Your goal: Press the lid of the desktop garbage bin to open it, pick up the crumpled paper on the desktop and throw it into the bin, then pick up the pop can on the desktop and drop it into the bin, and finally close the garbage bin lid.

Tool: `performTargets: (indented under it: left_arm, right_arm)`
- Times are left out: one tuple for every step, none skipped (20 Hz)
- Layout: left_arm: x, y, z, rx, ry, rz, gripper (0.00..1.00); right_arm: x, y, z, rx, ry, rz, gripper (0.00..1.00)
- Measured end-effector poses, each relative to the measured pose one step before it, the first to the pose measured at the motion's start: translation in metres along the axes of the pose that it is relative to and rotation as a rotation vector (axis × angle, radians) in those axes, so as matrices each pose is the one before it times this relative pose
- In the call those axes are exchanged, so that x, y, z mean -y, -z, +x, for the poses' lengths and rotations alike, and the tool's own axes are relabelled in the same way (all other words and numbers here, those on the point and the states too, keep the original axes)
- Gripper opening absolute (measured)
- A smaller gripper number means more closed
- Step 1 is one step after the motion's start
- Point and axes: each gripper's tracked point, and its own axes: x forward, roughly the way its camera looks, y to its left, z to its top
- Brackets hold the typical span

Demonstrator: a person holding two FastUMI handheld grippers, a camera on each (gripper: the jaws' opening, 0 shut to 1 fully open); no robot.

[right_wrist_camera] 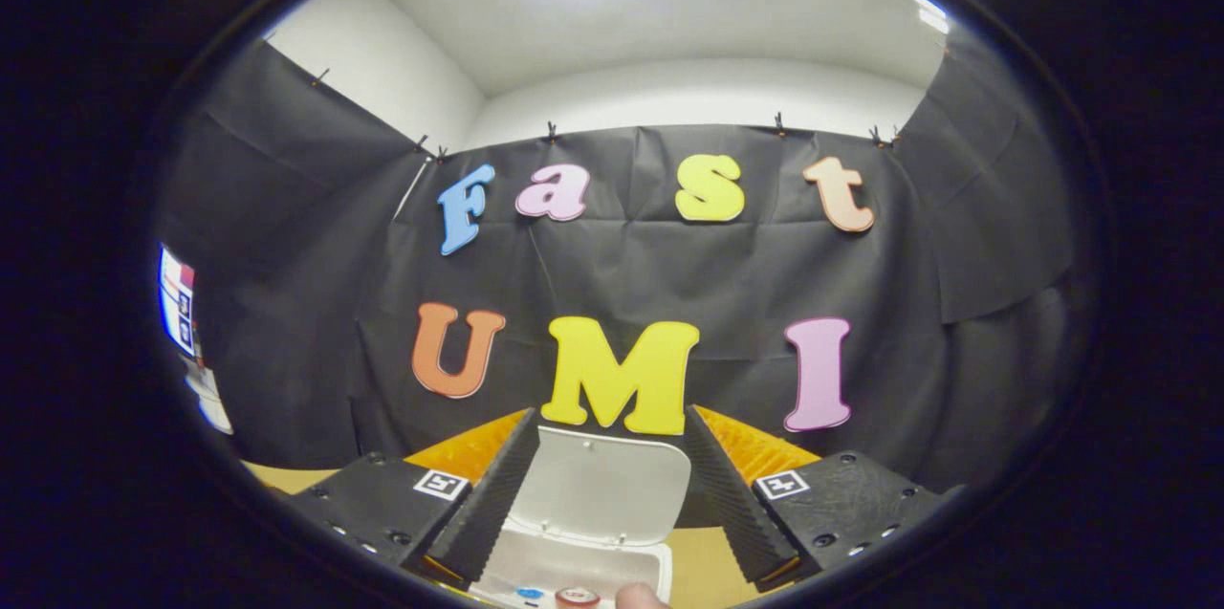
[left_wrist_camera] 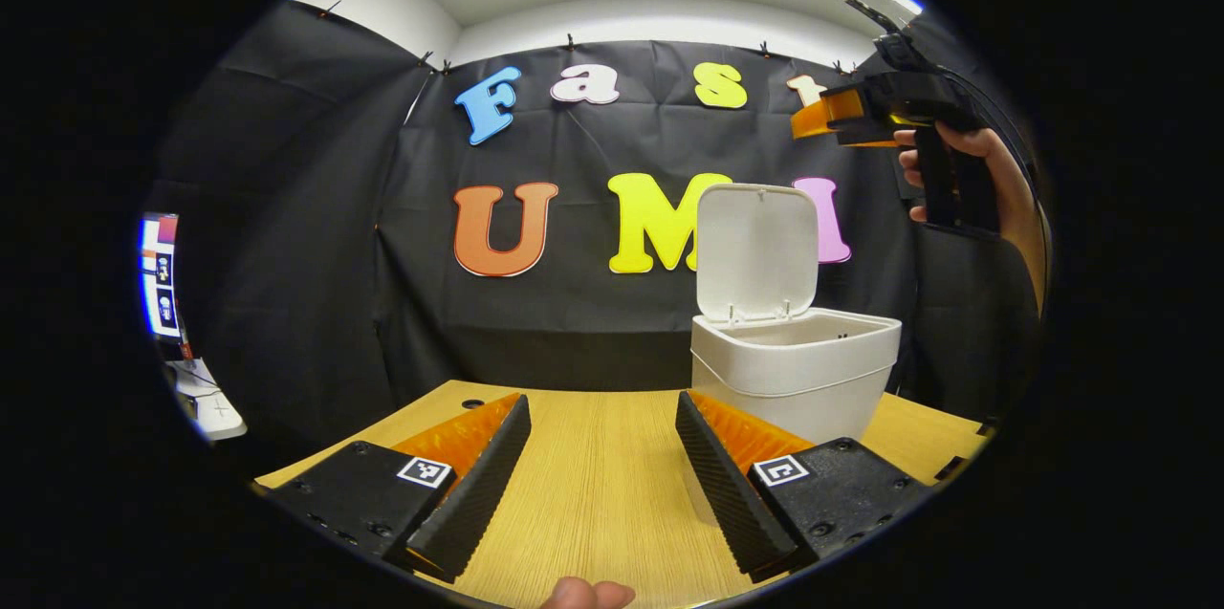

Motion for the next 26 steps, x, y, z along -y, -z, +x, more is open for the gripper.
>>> performTargets:
  left_arm:
    - [0.00004, -0.00139, 0.00006, 0.00417, 0.00048, 0.00940, 0.98]
    - [0.00171, -0.00174, -0.00076, 0.00158, 0.00216, 0.00861, 0.99]
    - [0.00114, -0.00172, 0.00008, 0.00338, 0.00328, 0.00541, 0.98]
    - [0.00255, -0.00316, -0.00008, 0.00775, 0.00480, 0.00463, 0.98]
    - [0.00052, -0.00205, 0.00049, 0.00271, 0.00024, 0.00547, 1.00]
    - [-0.00014, -0.00254, 0.00086, 0.00528, 0.00077, 0.00464, 0.98]
    - [0.00174, -0.00239, 0.00125, 0.00644, 0.00236, 0.00140, 0.98]
    - [0.00139, 0.00016, 0.00199, -0.00208, 0.00329, 0.00095, 0.98]
    - [0.00100, 0.00043, 0.00143, -0.00377, -0.00014, 0.00125, 0.98]
    - [-0.00056, -0.00015, -0.00075, -0.00059, -0.00046, 0.00098, 0.99]
    - [0.00090, 0.00027, -0.00023, 0.00234, 0.00328, -0.00124, 0.98]
    - [0.00088, 0.00061, 0.00088, 0.00032, 0.00159, -0.00345, 0.98]
    - [-0.00056, 0.00010, 0.00026, -0.00022, -0.00009, -0.00194, 0.98]
    - [-0.00221, 0.00047, 0.00094, -0.00223, -0.00466, 0.00062, 0.98]
    - [-0.00263, 0.00076, -0.00054, -0.00336, -0.00629, 0.00410, 0.98]
    - [-0.00272, -0.00005, -0.00051, 0.00125, -0.00717, 0.00366, 0.99]
    - [-0.00233, -0.00100, 0.00079, 0.00389, -0.00299, 0.00003, 0.98]
    - [-0.00160, 0.00039, 0.00041, -0.00068, -0.00296, -0.00548, 0.98]
    - [-0.00065, 0.00273, 0.00162, -0.00860, -0.00224, -0.00621, 0.98]
    - [-0.00106, 0.00359, -0.00092, -0.01094, -0.00308, -0.00361, 0.98]
    - [-0.00090, 0.00268, 0.00003, -0.00377, -0.00149, -0.00264, 0.98]
    - [-0.00034, -0.00231, -0.00089, 0.00503, 0.00165, -0.00275, 0.99]
    - [-0.00015, -0.00072, 0.00005, 0.00430, 0.00419, -0.00550, 0.99]
    - [0.00010, 0.00194, 0.00164, -0.00063, 0.00207, -0.00718, 0.98]
    - [-0.00076, 0.00207, 0.00040, -0.00830, -0.00126, -0.00276, 0.98]
    - [-0.00036, 0.00309, 0.00123, -0.00852, -0.00020, 0.00325, 0.98]
  right_arm:
    - [-0.00020, 0.00107, 0.00529, -0.00357, 0.00370, -0.00020, 0.93]
    - [0.00174, -0.00013, 0.00827, -0.00186, 0.01103, -0.00569, 0.94]
    - [0.00133, 0.00147, 0.00746, -0.00076, 0.01170, -0.00591, 0.94]
    - [0.00164, 0.00229, 0.00727, -0.00213, 0.01030, -0.01169, 0.94]
    - [0.00035, 0.00191, 0.00643, -0.00303, 0.00364, 0.00525, 0.94]
    - [-0.00067, -0.00143, 0.00703, 0.00082, 0.00632, 0.01861, 0.92]
    - [0.00226, -0.00151, 0.00361, 0.00288, 0.00589, 0.01499, 0.93]
    - [-0.00012, -0.00100, 0.00738, 0.00466, 0.00828, 0.01151, 0.94]
    - [0.00008, -0.00066, 0.00627, 0.00404, 0.00787, 0.00512, 0.95]
    - [-0.00064, 0.00272, 0.00846, -0.00182, 0.00612, 0.00161, 0.94]
    - [-0.00067, 0.00398, 0.00793, -0.00910, 0.00364, 0.00304, 0.94]
    - [-0.00081, 0.00752, 0.00724, -0.01857, -0.00059, 0.00924, 0.94]
    - [-0.00097, 0.00617, 0.00590, -0.01902, -0.00447, 0.01753, 0.94]
    - [-0.00007, 0.00476, 0.00600, -0.01181, 0.00105, 0.01170, 0.93]
    - [0.00319, 0.00222, 0.00525, -0.00515, 0.00807, -0.00101, 0.95]
    - [0.00196, 0.00228, 0.00389, -0.00452, 0.00404, 0.00326, 0.94]
    - [0.00075, 0.00346, 0.00366, -0.01410, 0.00046, 0.01646, 0.93]
    - [0.00091, 0.00268, 0.00145, -0.01222, -0.00080, 0.02150, 0.93]
    - [0.00224, 0.00103, 0.00186, -0.00885, 0.00340, 0.01316, 0.94]
    - [0.00338, 0.00208, 0.00281, -0.00914, 0.00540, 0.00372, 0.94]
    - [0.00107, 0.00375, 0.00254, -0.01452, 0.00117, -0.00151, 0.95]
    - [0.00041, 0.00558, 0.00290, -0.01802, 0.00243, -0.00449, 0.94]
    - [0.00065, 0.00545, 0.00202, -0.01918, 0.00007, -0.00117, 0.93]
    - [-0.00003, -0.00307, -0.00095, 0.00361, 0.00079, 0.00505, 0.96]
    - [0.00155, -0.00250, -0.00135, 0.00385, 0.00410, 0.00465, 0.92]
    - [-0.00117, 0.00373, -0.00052, -0.00916, -0.00129, -0.00434, 0.95]
